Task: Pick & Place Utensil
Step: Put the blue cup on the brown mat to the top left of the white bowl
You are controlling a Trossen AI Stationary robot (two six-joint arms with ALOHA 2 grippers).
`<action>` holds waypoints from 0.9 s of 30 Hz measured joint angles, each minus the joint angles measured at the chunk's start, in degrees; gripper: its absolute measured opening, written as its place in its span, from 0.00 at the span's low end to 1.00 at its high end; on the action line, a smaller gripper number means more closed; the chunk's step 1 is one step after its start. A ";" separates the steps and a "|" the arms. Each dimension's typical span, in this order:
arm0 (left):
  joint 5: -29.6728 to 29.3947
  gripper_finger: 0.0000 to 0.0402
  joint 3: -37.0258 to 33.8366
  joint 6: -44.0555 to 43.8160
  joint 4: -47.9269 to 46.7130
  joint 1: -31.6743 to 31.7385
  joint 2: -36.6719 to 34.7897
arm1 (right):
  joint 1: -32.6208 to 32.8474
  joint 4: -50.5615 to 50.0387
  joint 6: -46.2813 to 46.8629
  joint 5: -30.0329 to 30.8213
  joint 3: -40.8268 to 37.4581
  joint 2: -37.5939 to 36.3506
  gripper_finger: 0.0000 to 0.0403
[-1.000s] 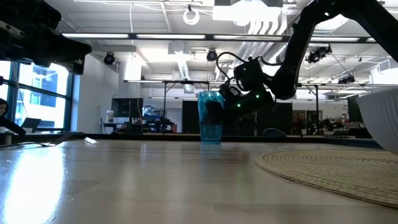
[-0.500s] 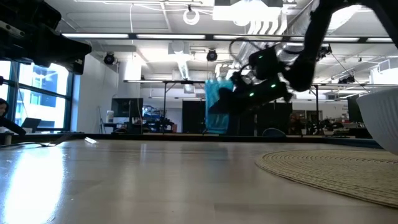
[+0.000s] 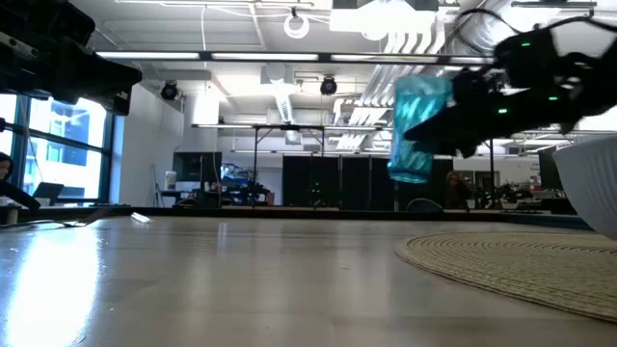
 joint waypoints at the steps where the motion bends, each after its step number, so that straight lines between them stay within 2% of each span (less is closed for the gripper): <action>1: 0.02 0.00 0.00 0.00 0.00 0.00 0.00 | 0.20 -0.03 0.76 -1.12 -1.90 -2.60 0.85; 5: 0.02 0.00 0.00 0.00 0.00 0.01 -0.01 | 0.80 -2.39 2.48 -6.35 -7.64 -11.68 0.85; 8: -0.03 0.00 -0.02 -0.02 -0.02 0.00 0.00 | 1.20 -12.60 2.50 -12.26 -6.82 -16.89 0.85; 11: 0.00 0.00 0.00 0.00 -0.02 0.01 0.00 | 1.60 -19.29 1.85 -16.00 -5.51 -19.81 0.85; 18: 0.00 0.00 -0.02 0.00 0.00 0.02 0.00 | 1.66 -19.63 1.70 -30.32 -5.20 -22.98 0.85; 27: 0.00 0.00 -0.02 0.00 0.00 0.00 0.00 | 9.95 -21.34 -5.60 -27.41 -5.20 -18.39 0.85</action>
